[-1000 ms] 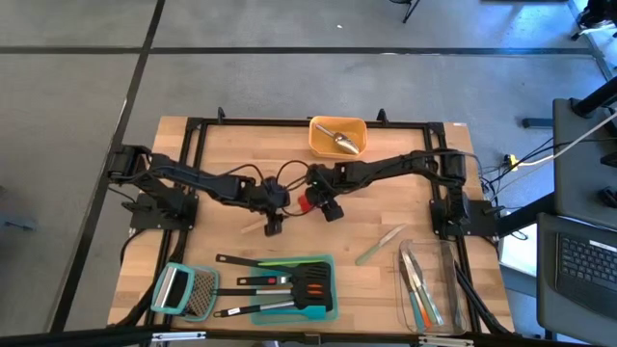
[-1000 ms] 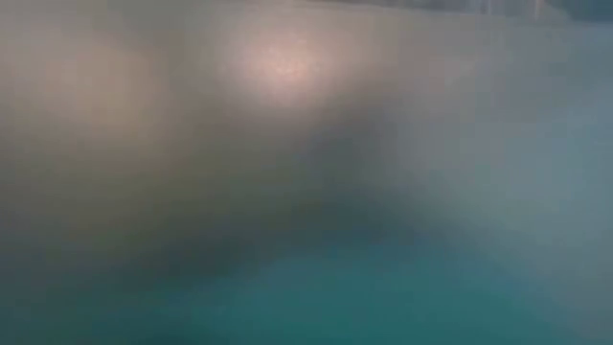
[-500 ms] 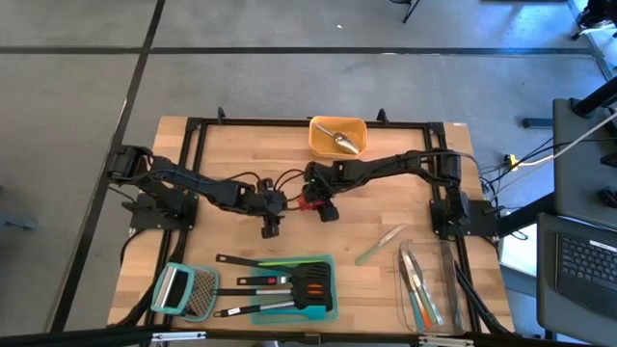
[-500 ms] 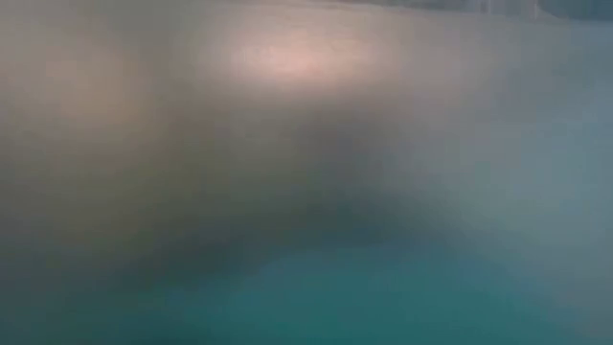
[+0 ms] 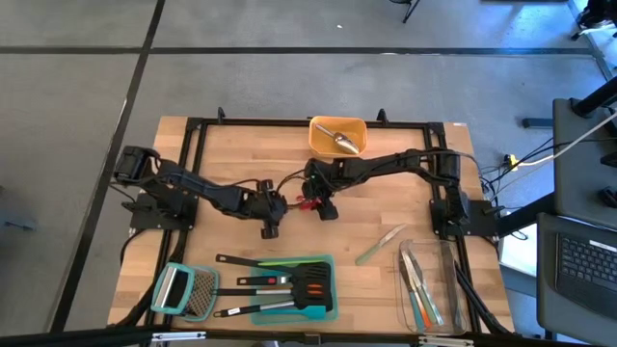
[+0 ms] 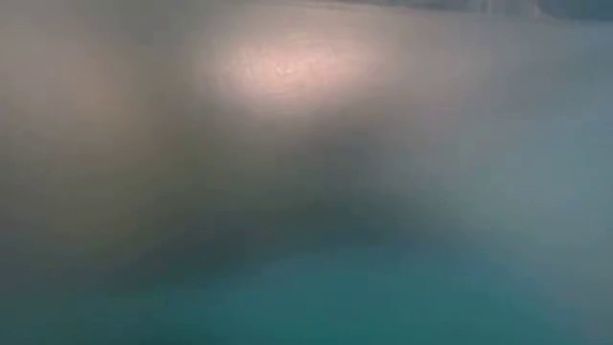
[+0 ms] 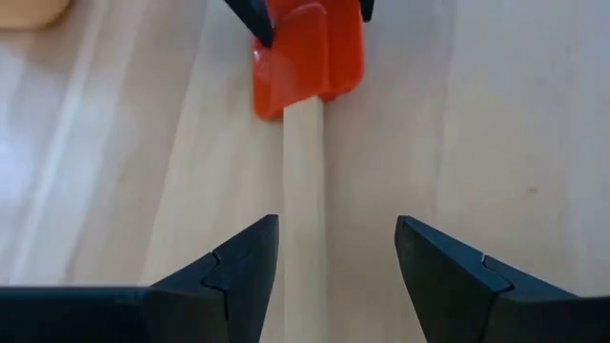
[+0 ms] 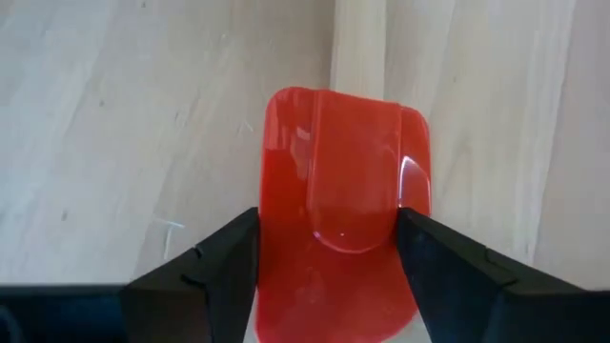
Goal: Pick & Place Kitchen Items
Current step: Put the red spatula into the blue bin
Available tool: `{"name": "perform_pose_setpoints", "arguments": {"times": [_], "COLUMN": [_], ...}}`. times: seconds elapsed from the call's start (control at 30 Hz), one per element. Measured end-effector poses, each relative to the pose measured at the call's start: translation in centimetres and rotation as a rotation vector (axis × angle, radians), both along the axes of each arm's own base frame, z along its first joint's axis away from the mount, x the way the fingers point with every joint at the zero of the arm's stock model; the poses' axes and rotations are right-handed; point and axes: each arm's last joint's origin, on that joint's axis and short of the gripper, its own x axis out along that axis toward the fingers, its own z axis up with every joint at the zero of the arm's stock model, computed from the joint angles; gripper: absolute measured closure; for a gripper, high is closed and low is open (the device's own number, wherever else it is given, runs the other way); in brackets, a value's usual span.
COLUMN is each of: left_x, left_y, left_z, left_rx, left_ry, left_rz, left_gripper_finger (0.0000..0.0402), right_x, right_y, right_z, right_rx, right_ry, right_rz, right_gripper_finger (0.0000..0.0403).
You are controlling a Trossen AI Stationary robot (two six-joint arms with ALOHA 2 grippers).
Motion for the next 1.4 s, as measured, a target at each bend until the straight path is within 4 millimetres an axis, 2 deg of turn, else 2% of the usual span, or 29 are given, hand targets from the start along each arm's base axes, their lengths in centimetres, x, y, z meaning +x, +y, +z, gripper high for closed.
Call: {"name": "perform_pose_setpoints", "arguments": {"times": [0.23,0.5,0.67,0.8,0.87,0.97,1.0,1.2,1.4], "left_x": [0.1,0.4,0.7,0.9,0.9,1.1,1.2,1.9,2.1], "left_y": [-0.5,-0.1,0.6,1.1,1.2,1.1,1.2,1.1,0.7], "left_z": [-1.6,-3.3,-4.4,-5.1,-5.2,-5.0,-4.8,-3.5,-1.3], "left_rx": [0.147,0.365,0.491,0.468,0.445,0.377,0.36,0.23,0.028], "left_ry": [0.081,0.165,0.215,0.234,0.234,0.228,0.224,0.182,0.086], "left_rz": [-0.043,-0.029,-0.016,-0.016,-0.016,-0.007,0.0,0.044,0.011], "left_gripper_finger": [0.0194,0.0197,0.0215,0.0253,0.0292,0.0376,0.0386,0.0398,0.04], "right_x": [0.0,0.0,0.0,0.0,0.0,0.0,0.0,-0.3,-1.4], "right_y": [-0.3,-0.4,-0.4,-0.4,-0.4,-0.4,-0.4,-0.4,0.0], "right_z": [0.0,0.0,0.0,0.0,0.0,0.0,0.0,1.9,5.3], "right_rx": [0.025,0.031,0.033,0.032,0.033,0.032,0.032,-0.022,-0.04], "right_ry": [0.001,0.001,0.0,-0.001,-0.001,-0.001,-0.002,-0.04,-0.064], "right_rz": [-0.014,-0.016,-0.019,-0.019,-0.019,-0.02,-0.02,-0.035,-0.038], "right_gripper_finger": [0.0169,0.0169,0.0169,0.0169,0.0169,0.0169,0.0169,0.0168,0.0168]}}
